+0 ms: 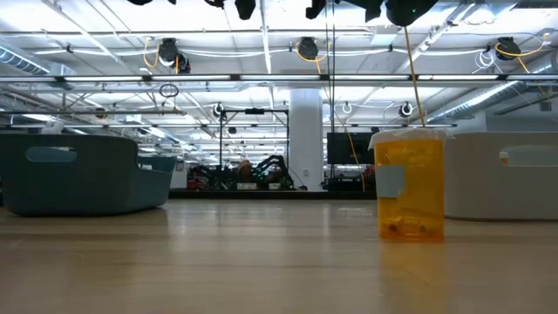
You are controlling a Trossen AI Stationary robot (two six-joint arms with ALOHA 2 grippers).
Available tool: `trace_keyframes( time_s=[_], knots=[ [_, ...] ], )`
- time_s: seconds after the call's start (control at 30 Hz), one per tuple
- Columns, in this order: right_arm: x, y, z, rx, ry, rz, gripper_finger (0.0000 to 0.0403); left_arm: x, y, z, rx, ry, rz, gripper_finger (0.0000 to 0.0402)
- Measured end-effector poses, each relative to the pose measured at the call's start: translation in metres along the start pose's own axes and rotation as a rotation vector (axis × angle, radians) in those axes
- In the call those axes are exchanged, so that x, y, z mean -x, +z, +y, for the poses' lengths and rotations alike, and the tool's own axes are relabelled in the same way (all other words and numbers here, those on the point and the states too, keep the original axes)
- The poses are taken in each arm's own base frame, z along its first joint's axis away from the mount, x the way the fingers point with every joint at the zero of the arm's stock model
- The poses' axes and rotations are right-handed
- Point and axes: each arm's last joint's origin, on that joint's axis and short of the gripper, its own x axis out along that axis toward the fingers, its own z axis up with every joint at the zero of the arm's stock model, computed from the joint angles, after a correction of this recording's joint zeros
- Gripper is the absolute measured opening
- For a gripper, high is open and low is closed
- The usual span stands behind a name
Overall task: Pick and place medicine bottles into bin by pill shape (circle, oval)
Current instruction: Adjust the blue pill bottle
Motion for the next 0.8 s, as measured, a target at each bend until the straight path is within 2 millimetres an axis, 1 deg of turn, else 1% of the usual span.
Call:
trace_keyframes(
  time_s=[0.1, 0.27, 0.4, 0.53, 0.8],
  knots=[
    [0.0, -0.002, 0.001, -0.02, 0.029, 0.017, 0.0101, 0.0, -0.001, 0.001, -0.015, 0.004, 0.044, 0.0173],
    [0.001, 0.003, 0.004, -0.064, 0.06, 0.014, 0.0101, 0.0, 0.001, 0.002, -0.03, -0.005, 0.13, 0.0237],
    [0.002, 0.012, 0.007, -0.119, 0.078, 0.004, 0.0101, 0.0, 0.004, 0.002, -0.074, -0.014, 0.19, 0.027],
    [0.007, 0.025, 0.01, -0.179, 0.076, 0.051, 0.01, 0.001, 0.008, 0.003, -0.106, -0.011, 0.242, 0.0287],
    [0.033, 0.049, 0.015, -0.26, 0.055, 0.376, 0.01, 0.003, 0.019, 0.011, -0.132, 0.054, 0.304, 0.0289]
  ],
)
